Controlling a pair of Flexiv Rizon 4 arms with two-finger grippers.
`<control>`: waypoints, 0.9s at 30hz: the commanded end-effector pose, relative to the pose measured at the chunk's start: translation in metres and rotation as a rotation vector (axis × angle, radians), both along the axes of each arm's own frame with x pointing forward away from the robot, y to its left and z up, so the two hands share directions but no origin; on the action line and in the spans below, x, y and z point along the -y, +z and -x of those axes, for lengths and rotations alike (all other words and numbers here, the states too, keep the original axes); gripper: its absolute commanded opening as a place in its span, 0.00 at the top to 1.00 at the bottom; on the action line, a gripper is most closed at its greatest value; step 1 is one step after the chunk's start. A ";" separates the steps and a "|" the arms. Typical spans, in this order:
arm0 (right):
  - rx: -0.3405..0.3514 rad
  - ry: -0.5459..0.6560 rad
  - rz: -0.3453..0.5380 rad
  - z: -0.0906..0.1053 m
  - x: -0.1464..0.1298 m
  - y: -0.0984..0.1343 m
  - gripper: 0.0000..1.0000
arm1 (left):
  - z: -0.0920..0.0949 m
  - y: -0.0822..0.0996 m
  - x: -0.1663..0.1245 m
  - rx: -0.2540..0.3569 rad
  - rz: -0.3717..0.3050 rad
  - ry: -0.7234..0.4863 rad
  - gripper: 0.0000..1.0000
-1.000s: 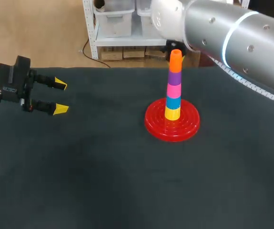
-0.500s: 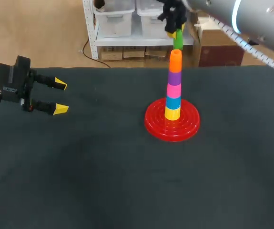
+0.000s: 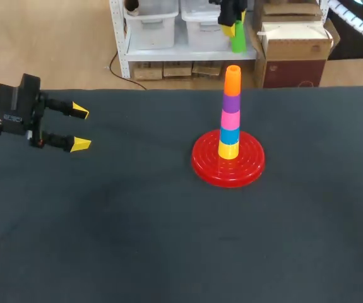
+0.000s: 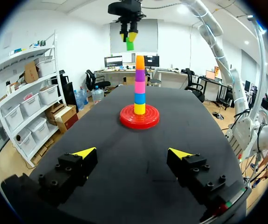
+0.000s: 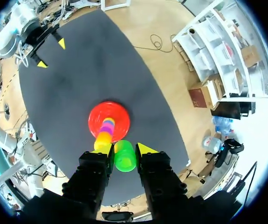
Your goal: Pick up and stack the cylinders on the red base in this order: pink,purple,orange,green
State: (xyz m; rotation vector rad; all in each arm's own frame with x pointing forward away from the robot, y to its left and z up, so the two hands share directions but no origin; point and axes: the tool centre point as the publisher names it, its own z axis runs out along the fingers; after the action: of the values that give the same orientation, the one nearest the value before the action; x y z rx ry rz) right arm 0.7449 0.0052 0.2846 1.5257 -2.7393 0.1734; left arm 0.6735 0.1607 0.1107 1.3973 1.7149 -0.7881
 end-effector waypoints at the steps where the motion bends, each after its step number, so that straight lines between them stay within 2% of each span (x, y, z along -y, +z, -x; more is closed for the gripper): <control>1: 0.178 0.037 -0.267 0.020 0.012 -0.010 1.00 | 0.000 -0.001 -0.001 0.003 0.003 -0.001 0.00; 5: 0.181 0.041 -0.289 0.026 0.008 -0.008 1.00 | 0.000 -0.001 -0.001 0.003 0.003 -0.001 0.00; 12: 0.208 0.058 -0.325 0.024 0.000 0.004 1.00 | 0.000 -0.001 -0.001 0.003 0.003 -0.001 0.00; 20: 0.150 0.092 -0.333 0.032 -0.010 0.005 1.00 | 0.000 -0.001 -0.001 0.003 0.003 -0.001 0.00; 27: 0.093 0.106 -0.305 0.040 -0.010 0.002 1.00 | 0.000 -0.001 -0.001 0.003 0.003 -0.001 0.00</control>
State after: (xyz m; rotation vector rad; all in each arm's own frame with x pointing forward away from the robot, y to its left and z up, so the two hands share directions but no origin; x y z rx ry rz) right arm 0.7085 0.0190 0.2885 1.7224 -2.7841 -0.0852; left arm 0.6735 0.1607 0.1107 1.3973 1.7150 -0.7881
